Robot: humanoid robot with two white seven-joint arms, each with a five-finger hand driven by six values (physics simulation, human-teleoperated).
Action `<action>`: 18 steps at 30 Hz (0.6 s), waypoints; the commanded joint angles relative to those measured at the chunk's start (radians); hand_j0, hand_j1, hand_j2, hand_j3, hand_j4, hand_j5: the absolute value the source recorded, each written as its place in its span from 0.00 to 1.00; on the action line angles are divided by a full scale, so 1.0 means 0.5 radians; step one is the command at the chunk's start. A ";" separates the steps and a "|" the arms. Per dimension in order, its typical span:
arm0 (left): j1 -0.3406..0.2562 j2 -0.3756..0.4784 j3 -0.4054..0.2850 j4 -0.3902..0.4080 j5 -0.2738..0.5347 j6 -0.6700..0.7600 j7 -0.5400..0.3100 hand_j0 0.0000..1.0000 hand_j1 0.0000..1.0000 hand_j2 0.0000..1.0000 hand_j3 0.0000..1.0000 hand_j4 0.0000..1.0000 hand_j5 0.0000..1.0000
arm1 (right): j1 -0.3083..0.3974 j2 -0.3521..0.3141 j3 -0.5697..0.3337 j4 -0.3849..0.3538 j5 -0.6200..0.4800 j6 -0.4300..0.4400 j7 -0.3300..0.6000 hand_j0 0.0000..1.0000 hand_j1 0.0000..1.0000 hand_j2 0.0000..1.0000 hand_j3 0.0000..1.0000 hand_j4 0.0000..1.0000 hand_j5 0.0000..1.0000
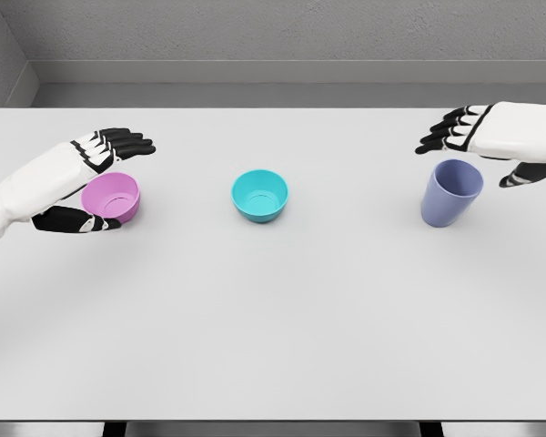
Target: Stacking bowl and cup with both arms
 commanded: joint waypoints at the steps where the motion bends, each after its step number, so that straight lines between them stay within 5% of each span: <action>1: 0.000 0.002 0.000 0.000 0.014 0.001 0.001 1.00 1.00 1.00 1.00 1.00 1.00 | -0.003 0.001 0.000 -0.001 -0.009 0.005 -0.001 1.00 1.00 1.00 1.00 1.00 1.00; 9: -0.006 0.015 0.000 0.003 0.008 0.001 0.001 1.00 1.00 1.00 1.00 1.00 1.00 | -0.012 -0.011 -0.015 0.002 -0.009 0.005 -0.001 1.00 1.00 1.00 1.00 1.00 1.00; 13: -0.166 0.054 -0.006 0.003 -0.412 0.001 -0.005 1.00 1.00 1.00 1.00 1.00 1.00 | -0.009 -0.042 -0.049 0.011 -0.009 0.005 -0.001 1.00 1.00 1.00 1.00 1.00 1.00; 18: -0.258 0.199 -0.028 0.006 -0.446 0.001 -0.266 1.00 1.00 1.00 1.00 1.00 1.00 | -0.003 -0.045 -0.034 0.005 -0.009 0.005 -0.001 1.00 1.00 1.00 1.00 1.00 1.00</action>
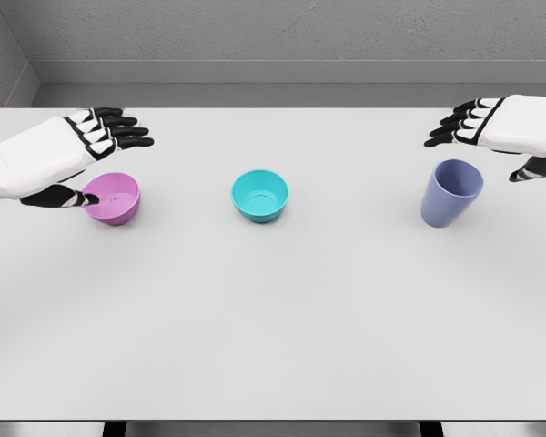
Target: Stacking bowl and cup with both arms
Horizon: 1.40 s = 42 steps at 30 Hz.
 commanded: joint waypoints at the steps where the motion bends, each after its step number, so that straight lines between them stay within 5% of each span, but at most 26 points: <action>1: -0.003 0.109 -0.007 0.001 -0.023 0.001 -0.181 1.00 1.00 1.00 1.00 1.00 1.00 | 0.000 -0.006 0.001 -0.001 -0.009 0.005 -0.001 1.00 1.00 1.00 1.00 1.00 1.00; 6: -0.040 0.165 -0.007 0.001 -0.020 0.001 -0.647 1.00 1.00 1.00 1.00 1.00 1.00 | 0.003 -0.003 0.022 -0.001 -0.009 0.005 -0.001 1.00 1.00 1.00 1.00 1.00 1.00; 10: -0.239 0.161 -0.133 0.031 -0.004 0.001 -0.662 1.00 1.00 1.00 1.00 1.00 1.00 | -0.003 0.016 0.086 -0.001 -0.003 0.005 -0.001 1.00 1.00 1.00 1.00 1.00 1.00; 21: -0.871 0.002 -0.814 0.277 0.014 0.001 -0.662 1.00 1.00 1.00 1.00 1.00 1.00 | -0.012 0.086 0.136 0.048 0.101 0.005 -0.001 1.00 1.00 1.00 1.00 1.00 1.00; 26: -0.936 -0.001 -0.879 0.366 0.011 0.001 -0.665 1.00 1.00 1.00 1.00 1.00 1.00 | -0.025 0.101 0.163 0.109 0.107 0.005 -0.001 1.00 1.00 1.00 1.00 1.00 1.00; 31: -1.111 -0.029 -1.103 0.513 0.069 0.001 -0.662 1.00 1.00 1.00 1.00 1.00 1.00 | -0.028 0.120 0.194 0.122 0.138 0.005 -0.001 1.00 1.00 1.00 1.00 1.00 1.00; 38: -1.150 -0.069 -1.121 0.550 0.039 0.001 -0.681 1.00 1.00 1.00 1.00 1.00 1.00 | -0.031 0.157 0.197 0.192 0.153 0.005 -0.001 1.00 1.00 1.00 1.00 1.00 1.00; 42: -1.135 -0.066 -1.127 0.553 0.158 0.001 -0.785 1.00 1.00 1.00 1.00 1.00 1.00 | -0.052 0.200 0.218 0.238 0.181 0.005 -0.001 1.00 1.00 1.00 1.00 1.00 1.00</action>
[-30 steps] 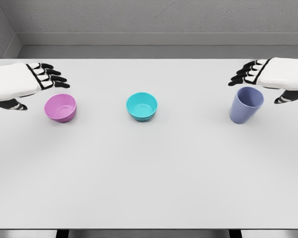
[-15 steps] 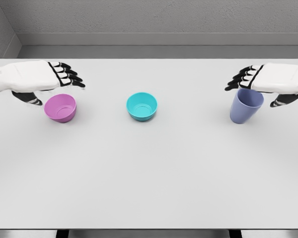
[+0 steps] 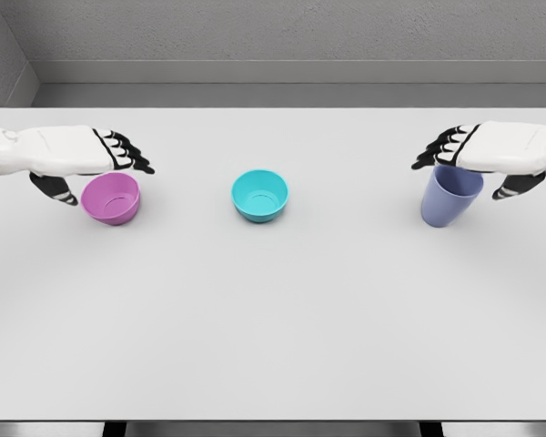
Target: Stacking bowl and cup with both arms
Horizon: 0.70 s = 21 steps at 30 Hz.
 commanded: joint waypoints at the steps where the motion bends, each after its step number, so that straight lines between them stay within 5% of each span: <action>1: 0.000 0.001 -0.015 0.011 0.088 0.005 -0.033 1.00 1.00 1.00 1.00 1.00 1.00 | -0.003 0.039 0.021 0.049 0.003 0.005 -0.001 1.00 1.00 1.00 1.00 1.00 1.00; 15: -0.021 -0.094 -0.153 0.336 0.073 0.005 -0.033 1.00 1.00 1.00 1.00 1.00 1.00 | -0.006 0.051 0.058 0.089 0.046 0.005 -0.001 1.00 1.00 1.00 1.00 1.00 1.00; 21: -0.049 -0.130 -0.171 0.348 0.076 0.005 -0.030 1.00 1.00 1.00 1.00 1.00 1.00 | -0.003 0.064 0.076 0.157 0.049 0.005 -0.001 1.00 1.00 1.00 1.00 1.00 1.00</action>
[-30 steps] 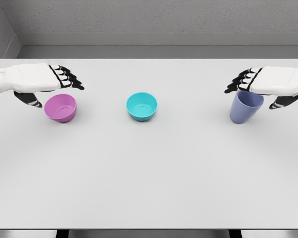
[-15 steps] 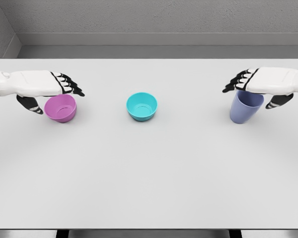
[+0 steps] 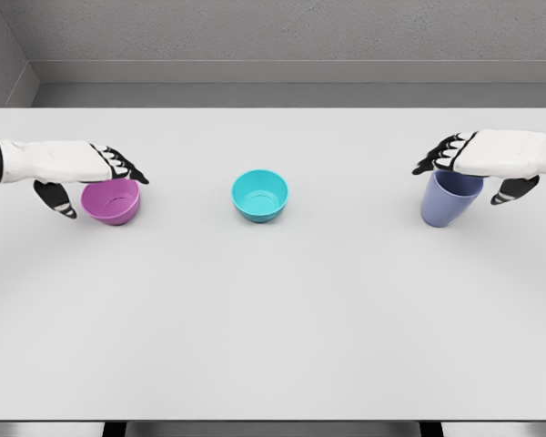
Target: Stacking bowl and cup with both arms
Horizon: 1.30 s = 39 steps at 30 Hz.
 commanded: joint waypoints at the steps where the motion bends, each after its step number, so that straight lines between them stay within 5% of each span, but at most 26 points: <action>1: 0.000 -0.021 -0.008 0.011 0.010 0.005 0.002 1.00 1.00 1.00 1.00 1.00 1.00 | 0.000 0.000 0.010 0.015 -0.008 0.005 -0.001 1.00 1.00 1.00 1.00 1.00 1.00; 39: 0.006 -0.107 -0.057 0.115 -0.039 0.005 0.005 1.00 1.00 1.00 1.00 1.00 1.00 | -0.034 0.154 0.075 0.150 0.093 0.005 -0.001 1.00 1.00 1.00 1.00 1.00 1.00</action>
